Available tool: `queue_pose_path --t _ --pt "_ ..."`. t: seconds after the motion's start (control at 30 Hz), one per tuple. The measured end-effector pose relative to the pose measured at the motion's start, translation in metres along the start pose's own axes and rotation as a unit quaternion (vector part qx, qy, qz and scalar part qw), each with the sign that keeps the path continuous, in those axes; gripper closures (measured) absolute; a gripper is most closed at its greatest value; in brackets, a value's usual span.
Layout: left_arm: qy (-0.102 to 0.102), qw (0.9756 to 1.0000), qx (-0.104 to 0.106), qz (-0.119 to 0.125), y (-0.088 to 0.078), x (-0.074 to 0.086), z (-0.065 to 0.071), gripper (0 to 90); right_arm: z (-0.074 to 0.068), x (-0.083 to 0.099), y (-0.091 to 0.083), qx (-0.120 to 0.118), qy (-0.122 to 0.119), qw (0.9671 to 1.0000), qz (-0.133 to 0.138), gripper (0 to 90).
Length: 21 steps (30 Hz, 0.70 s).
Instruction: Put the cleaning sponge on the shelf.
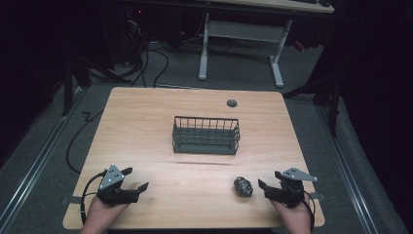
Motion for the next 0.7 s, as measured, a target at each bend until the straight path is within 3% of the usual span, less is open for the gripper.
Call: queue_pose_path --t 0.27,0.53,0.7 --pt "0.001 1.0000 -0.002 0.002 -0.0005 -0.0007 -0.0005 16.6 0.0004 0.0028 0.0023 0.015 0.005 0.9999 0.000 19.5" --pt "0.000 1.0000 -0.005 0.002 -0.0007 -0.0004 -0.0019 16.6 0.0018 0.0036 0.0053 0.013 0.007 0.9999 -0.006 17.1" --pt "-0.002 0.9999 -0.011 0.006 -0.0040 0.0006 -0.0027 15.9 0.0056 -0.0001 0.0049 0.030 0.009 0.9995 -0.005 16.2"
Point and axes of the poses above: each handheld gripper's, and its own axes: y roughly forward along the jaws, x roughly out of its underside, z roughly to its right, the point moved 3 cm from there along y, roughly forward along the jaws, and after that the axes turned 3 degrees about -z, right-handed, at the moved point
